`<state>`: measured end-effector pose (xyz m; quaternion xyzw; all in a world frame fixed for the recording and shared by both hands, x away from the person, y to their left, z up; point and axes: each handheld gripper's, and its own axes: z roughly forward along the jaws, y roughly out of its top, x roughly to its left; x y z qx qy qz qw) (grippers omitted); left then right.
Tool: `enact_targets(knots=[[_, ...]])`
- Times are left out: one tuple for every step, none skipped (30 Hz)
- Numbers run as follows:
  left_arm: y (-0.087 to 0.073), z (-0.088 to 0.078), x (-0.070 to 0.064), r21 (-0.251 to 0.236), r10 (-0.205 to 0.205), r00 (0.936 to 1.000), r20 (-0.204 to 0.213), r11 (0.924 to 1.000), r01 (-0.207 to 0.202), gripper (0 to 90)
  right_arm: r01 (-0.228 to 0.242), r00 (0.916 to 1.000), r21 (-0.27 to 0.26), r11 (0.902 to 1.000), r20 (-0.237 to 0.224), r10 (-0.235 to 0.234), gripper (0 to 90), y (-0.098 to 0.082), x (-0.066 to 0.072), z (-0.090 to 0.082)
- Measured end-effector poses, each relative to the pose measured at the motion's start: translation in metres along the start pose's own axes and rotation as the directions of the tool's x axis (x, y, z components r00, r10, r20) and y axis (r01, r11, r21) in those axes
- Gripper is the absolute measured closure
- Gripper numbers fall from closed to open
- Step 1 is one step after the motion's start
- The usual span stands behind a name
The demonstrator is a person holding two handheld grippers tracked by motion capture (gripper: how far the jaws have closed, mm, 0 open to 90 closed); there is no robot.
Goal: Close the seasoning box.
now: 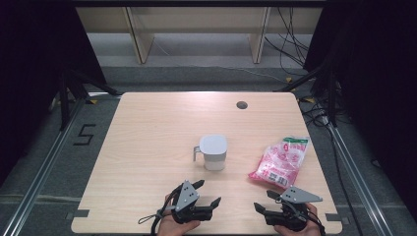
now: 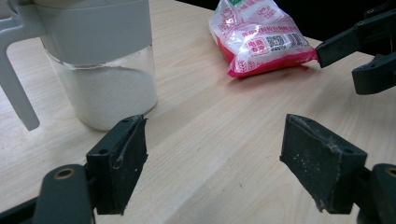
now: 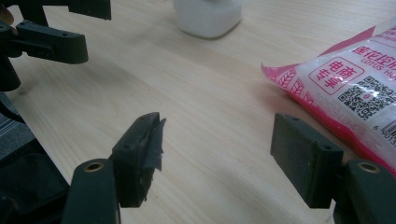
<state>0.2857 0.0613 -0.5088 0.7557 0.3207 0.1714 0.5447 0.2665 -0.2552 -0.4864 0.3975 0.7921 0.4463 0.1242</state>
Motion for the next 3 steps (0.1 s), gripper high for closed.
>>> enact_targets(knots=[[0.0003, -0.0003, 0.0001, 0.006, 0.001, 1.0, 0.001, 1.0, -0.001, 22.0, 0.0, 1.0, 0.001, 1.0, 0.003, 0.0, 34.3, 0.0, 0.0001, -0.0003], [0.0007, -0.0007, -0.0001, 0.012, 0.001, 1.0, -0.005, 0.9999, -0.001, 22.0, 0.001, 1.0, 0.003, 1.0, 0.005, -0.001, 34.3, -0.0002, -0.0001, -0.0004], [0.0008, -0.0007, 0.0006, 0.015, 0.003, 1.0, -0.005, 0.9999, -0.003, 22.0, 0.013, 0.9998, 0.0, 0.9999, 0.013, -0.013, 34.3, -0.0001, -0.0009, -0.0007]])
